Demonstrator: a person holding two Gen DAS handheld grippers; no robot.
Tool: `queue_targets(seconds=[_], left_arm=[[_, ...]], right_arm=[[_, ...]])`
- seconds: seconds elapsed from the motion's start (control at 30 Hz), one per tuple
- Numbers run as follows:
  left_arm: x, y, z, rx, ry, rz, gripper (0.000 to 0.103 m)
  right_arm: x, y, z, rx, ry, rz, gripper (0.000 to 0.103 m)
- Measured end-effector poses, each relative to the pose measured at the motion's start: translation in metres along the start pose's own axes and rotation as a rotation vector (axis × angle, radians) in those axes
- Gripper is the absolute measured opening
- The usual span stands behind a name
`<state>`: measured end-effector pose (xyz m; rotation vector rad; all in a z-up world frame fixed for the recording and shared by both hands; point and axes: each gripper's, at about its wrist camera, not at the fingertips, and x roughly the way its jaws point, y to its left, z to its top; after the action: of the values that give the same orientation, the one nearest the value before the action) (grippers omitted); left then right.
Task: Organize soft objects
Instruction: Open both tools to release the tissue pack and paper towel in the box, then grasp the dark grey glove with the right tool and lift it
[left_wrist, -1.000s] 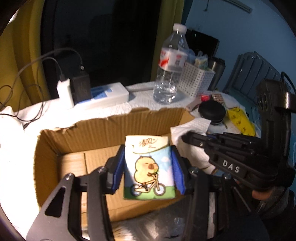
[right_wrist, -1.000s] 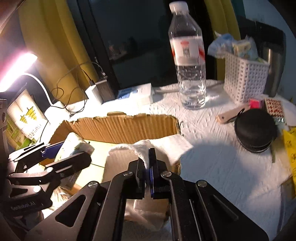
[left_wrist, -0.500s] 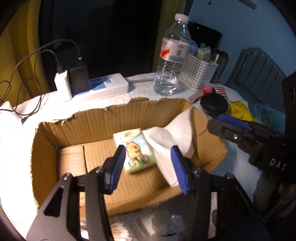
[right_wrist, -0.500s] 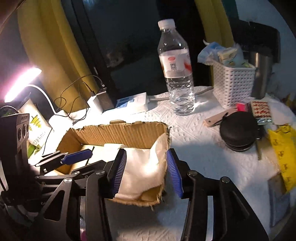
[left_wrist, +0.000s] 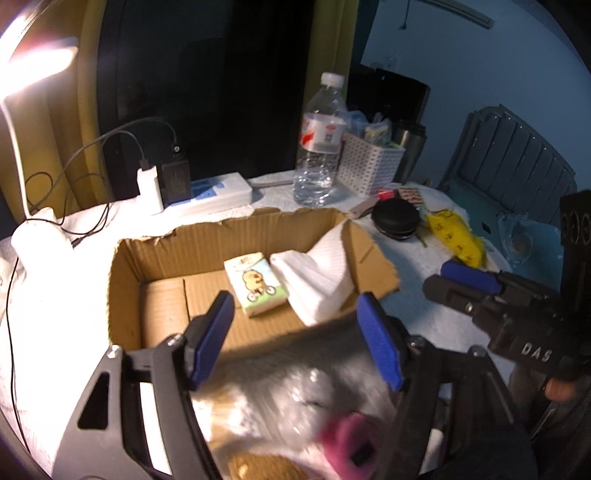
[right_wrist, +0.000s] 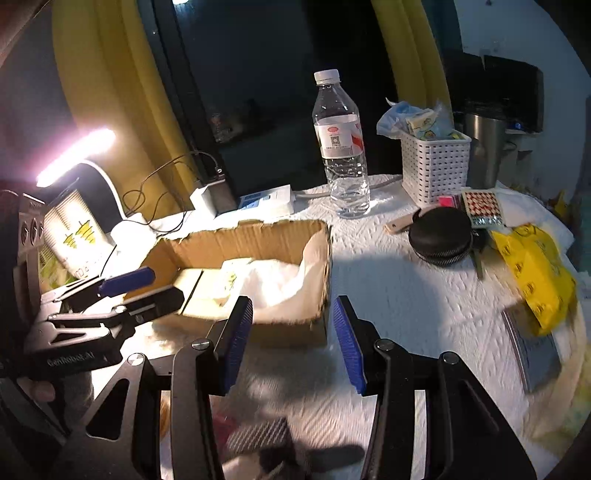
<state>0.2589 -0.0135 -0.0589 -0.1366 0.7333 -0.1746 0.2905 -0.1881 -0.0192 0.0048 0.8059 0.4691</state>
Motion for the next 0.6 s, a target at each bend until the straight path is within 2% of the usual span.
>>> queue_targets(seconds=[0.27, 0.6], left_arm=[[-0.025, -0.021, -0.022, 0.018, -0.011, -0.018, 0.072], [-0.041, -0.029, -0.052, 0.003, 0.005, -0.005, 0.073]], right_arm=[[-0.037, 0.009, -0.026, -0.02, -0.014, -0.009, 0.049], [-0.045, 0.003, -0.059, -0.014, 0.023, -0.002, 0.05]])
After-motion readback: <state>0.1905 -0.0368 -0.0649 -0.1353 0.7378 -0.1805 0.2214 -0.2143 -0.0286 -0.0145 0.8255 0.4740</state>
